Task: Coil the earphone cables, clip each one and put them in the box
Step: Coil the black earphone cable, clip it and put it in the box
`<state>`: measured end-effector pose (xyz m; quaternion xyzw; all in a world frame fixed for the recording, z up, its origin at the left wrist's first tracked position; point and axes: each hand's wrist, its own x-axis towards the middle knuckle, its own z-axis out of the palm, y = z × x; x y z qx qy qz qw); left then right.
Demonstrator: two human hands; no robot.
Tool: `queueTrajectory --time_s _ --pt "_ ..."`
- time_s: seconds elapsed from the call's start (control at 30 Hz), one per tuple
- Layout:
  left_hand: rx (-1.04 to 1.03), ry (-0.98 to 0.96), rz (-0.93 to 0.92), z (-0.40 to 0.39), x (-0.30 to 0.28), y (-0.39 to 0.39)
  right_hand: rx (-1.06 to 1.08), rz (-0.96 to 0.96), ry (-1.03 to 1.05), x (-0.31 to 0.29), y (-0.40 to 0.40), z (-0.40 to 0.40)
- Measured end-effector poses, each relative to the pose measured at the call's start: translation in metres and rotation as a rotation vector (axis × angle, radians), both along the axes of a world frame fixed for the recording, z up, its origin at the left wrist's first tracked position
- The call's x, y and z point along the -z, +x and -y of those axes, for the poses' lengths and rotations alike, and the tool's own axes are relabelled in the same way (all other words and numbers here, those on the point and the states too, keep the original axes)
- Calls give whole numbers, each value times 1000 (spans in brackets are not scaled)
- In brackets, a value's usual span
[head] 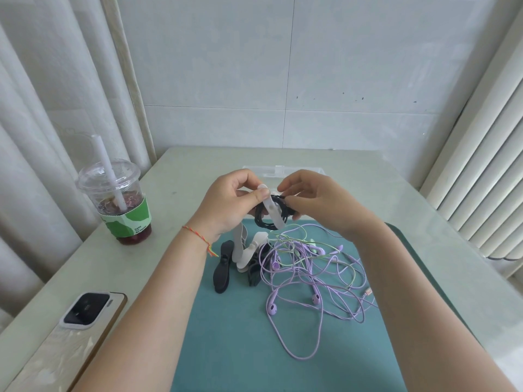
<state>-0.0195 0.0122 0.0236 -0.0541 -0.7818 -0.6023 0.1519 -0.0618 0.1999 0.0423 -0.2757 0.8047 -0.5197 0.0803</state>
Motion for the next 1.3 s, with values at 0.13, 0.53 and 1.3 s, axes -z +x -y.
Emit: queueTrajectory --time_s 0.13,0.53,1.3 --pt "-70 8 11 4 1 -1 0 2 -26 1 0 2" --pt "-265 184 77 -12 2 -4 158 -42 -52 11 2 15" --pt "-250 741 313 -21 1 -7 263 9 -218 10 12 24"
